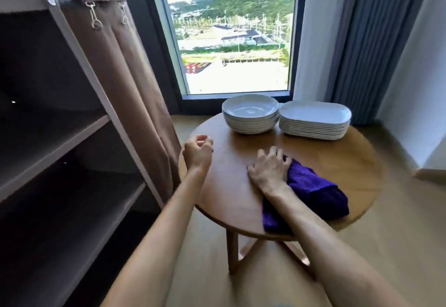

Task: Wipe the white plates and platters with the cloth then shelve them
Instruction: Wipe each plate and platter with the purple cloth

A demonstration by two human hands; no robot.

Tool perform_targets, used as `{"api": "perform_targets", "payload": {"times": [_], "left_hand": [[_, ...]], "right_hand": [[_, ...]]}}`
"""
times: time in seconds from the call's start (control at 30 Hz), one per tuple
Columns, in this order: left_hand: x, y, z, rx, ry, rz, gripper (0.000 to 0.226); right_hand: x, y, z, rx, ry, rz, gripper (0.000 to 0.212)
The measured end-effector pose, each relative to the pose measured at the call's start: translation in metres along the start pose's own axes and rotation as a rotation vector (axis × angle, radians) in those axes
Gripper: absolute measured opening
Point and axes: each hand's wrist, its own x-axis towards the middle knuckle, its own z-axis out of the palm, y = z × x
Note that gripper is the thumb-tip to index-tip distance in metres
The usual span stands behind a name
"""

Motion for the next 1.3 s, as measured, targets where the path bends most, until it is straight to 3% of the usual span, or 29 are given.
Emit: {"api": "perform_targets", "payload": {"times": [0.13,0.4,0.77,1.1,1.17,1.3], "left_hand": [[0.039,0.011,0.055,-0.035,-0.077,-0.139,0.02],[0.09,0.029,0.119,0.014,-0.071,-0.258,0.054],[0.096,0.061,0.104,0.305,-0.144,-0.228,0.04],[0.095,0.092,0.091,0.316,-0.282,-0.264,0.018],[0.094,0.098,0.085,0.239,-0.308,-0.279,0.006],[0.095,0.101,0.06,-0.149,-0.322,-0.435,0.006]], "right_hand": [[0.003,-0.006,0.007,0.0,0.072,-0.004,0.044],[0.005,-0.003,0.011,0.004,0.14,-0.017,0.047],[0.007,-0.003,0.01,0.011,0.134,-0.011,0.049],[0.007,-0.003,0.012,0.007,0.134,-0.019,0.047],[0.007,-0.002,0.011,0.011,0.121,-0.015,0.048],[0.007,-0.002,0.01,0.025,0.121,-0.011,0.049]]}}
